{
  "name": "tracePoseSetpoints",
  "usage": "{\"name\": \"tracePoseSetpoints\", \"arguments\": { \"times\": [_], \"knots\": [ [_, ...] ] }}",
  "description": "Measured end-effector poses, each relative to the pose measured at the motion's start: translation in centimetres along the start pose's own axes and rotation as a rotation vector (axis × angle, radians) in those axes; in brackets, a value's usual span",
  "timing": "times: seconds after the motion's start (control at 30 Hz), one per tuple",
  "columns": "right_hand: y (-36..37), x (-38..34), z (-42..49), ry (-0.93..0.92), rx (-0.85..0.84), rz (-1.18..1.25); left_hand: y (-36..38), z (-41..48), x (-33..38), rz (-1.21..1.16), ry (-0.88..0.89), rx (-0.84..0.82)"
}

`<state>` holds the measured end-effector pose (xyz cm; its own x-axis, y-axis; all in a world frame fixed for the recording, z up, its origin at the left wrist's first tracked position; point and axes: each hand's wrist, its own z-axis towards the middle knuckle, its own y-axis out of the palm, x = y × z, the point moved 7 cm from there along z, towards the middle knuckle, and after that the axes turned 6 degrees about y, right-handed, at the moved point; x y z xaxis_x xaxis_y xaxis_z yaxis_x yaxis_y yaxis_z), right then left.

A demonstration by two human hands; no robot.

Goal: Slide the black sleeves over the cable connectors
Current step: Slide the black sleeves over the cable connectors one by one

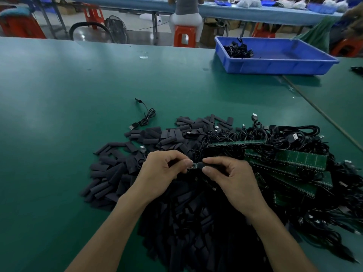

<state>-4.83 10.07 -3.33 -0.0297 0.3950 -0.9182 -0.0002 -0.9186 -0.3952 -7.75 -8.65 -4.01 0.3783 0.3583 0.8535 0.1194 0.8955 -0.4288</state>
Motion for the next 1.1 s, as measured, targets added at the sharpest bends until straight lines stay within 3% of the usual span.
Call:
{"name": "tracePoseSetpoints", "arguments": {
  "times": [0.13,0.3,0.47,0.87,1.1],
  "knots": [
    [0.7,-0.3,-0.1,-0.022,-0.119,0.022,0.8,-0.3,0.5,-0.024,0.006,-0.048],
    [0.6,-0.1,-0.5,-0.049,-0.055,0.034,1.0,-0.4,0.7,-0.07,0.0,-0.005],
    [0.3,0.3,-0.9,-0.062,0.047,0.085,0.1,-0.6,1.5,0.395,0.169,0.106],
    [0.2,0.8,-0.9,-0.052,0.083,0.113,1.3,-0.6,0.5,0.364,0.185,-0.014],
    [0.7,1.4,-0.8,-0.02,0.037,0.076,1.2,-0.4,-0.2,0.373,0.126,0.023]
  ]
}}
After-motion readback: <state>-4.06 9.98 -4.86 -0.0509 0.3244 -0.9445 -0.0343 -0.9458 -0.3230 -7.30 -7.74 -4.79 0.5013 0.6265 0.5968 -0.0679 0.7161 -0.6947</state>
